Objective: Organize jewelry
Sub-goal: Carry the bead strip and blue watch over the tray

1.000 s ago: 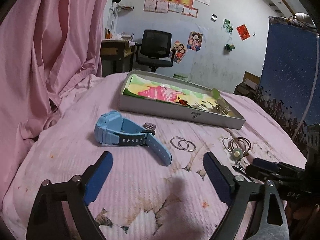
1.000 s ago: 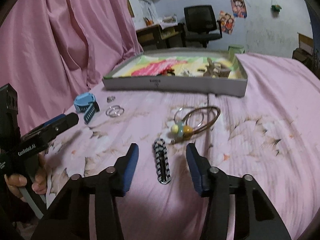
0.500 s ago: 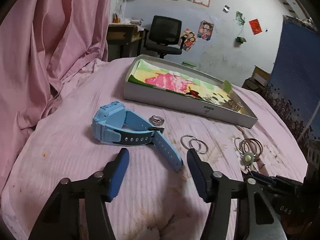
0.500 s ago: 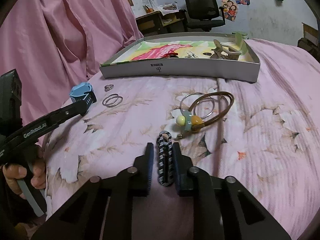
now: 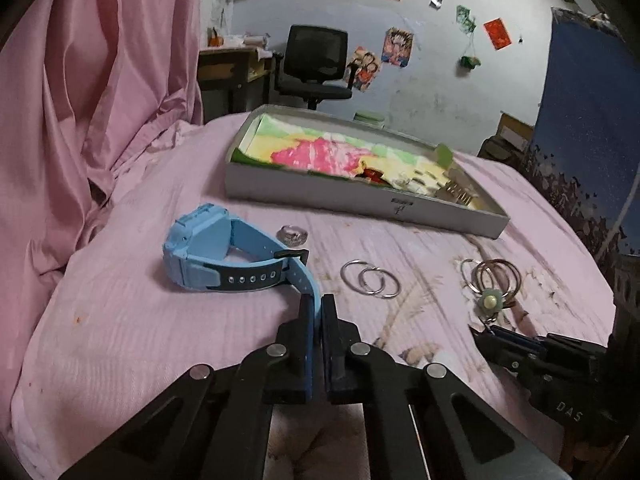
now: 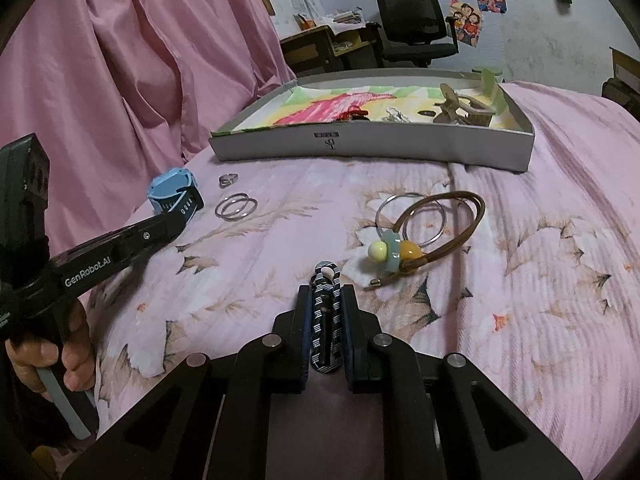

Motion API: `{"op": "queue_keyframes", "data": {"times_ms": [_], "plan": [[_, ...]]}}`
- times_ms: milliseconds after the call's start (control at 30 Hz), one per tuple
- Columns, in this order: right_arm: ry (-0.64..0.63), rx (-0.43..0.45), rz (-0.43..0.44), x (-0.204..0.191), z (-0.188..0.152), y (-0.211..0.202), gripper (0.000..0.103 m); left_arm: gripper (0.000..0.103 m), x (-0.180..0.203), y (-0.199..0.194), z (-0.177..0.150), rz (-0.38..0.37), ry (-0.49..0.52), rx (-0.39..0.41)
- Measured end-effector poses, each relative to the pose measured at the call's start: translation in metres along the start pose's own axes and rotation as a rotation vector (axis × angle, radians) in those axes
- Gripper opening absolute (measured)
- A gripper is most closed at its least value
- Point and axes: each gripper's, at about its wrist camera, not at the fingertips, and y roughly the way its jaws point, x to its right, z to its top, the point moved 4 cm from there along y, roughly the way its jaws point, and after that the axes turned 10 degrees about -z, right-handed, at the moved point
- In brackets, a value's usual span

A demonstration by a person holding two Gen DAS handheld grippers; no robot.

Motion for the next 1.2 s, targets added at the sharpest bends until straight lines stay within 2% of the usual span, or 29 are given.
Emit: {"op": "queue_keyframes", "data": {"times_ms": [333,700,800,967,1200], "plan": [[0.014,0.123,0.043,-0.001,0.011,-0.022,0.012,0.004,0.017,-0.033,0.005,-0.005,0.085,0.158],[0.003,0.291,0.049,-0.006,0.025,-0.053,0.012,0.004,0.028,-0.059,0.022,-0.017,0.109,0.283],[0.004,0.341,0.046,-0.007,0.031,-0.062,0.012,0.004,0.034,-0.064,0.028,-0.005,0.143,0.319],[0.024,0.444,0.053,-0.006,0.052,-0.078,0.012,0.004,0.045,-0.065,0.044,0.0,0.189,0.363],[0.01,0.563,0.038,-0.007,0.103,-0.084,0.012,0.004,0.053,-0.059,0.083,0.002,0.232,0.412]]}}
